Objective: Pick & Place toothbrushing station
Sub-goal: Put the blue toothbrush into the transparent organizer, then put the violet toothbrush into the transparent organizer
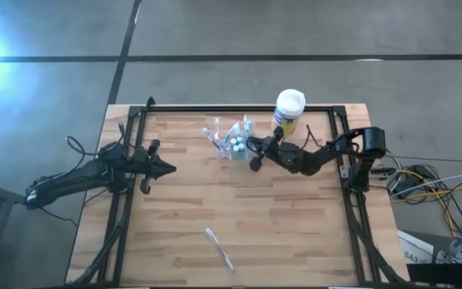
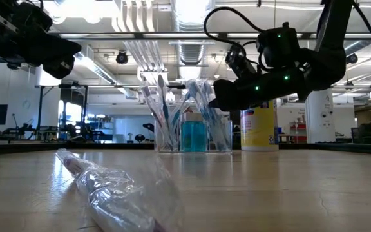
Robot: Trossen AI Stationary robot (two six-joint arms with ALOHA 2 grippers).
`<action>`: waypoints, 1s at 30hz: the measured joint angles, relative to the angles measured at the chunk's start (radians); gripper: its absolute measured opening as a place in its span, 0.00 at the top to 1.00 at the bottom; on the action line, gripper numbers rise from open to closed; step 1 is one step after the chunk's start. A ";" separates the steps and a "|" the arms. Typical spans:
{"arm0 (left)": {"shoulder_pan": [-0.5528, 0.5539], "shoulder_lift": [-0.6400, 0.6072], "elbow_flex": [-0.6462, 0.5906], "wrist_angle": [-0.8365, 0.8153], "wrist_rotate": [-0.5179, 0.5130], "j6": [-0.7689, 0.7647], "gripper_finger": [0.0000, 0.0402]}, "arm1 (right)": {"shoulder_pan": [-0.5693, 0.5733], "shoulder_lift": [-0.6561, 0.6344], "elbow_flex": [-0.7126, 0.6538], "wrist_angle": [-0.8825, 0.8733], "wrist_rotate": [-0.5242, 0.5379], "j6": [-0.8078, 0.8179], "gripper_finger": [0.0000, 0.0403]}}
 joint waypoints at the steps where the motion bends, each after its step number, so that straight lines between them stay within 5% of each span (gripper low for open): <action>1: 0.000 0.000 0.000 -0.002 0.000 0.000 0.94 | 0.002 0.000 0.000 -0.002 -0.002 0.000 0.98; 11: 0.000 0.000 0.000 -0.005 0.000 -0.001 0.94 | 0.053 -0.040 -0.001 -0.053 -0.023 0.051 0.97; 17: 0.000 0.000 0.000 -0.005 0.000 0.010 0.94 | 0.073 -0.113 0.006 -0.195 -0.053 0.067 0.85; 30: 0.000 0.000 0.000 -0.003 0.010 0.026 0.94 | 0.110 -0.491 0.010 -0.535 -0.093 0.165 0.62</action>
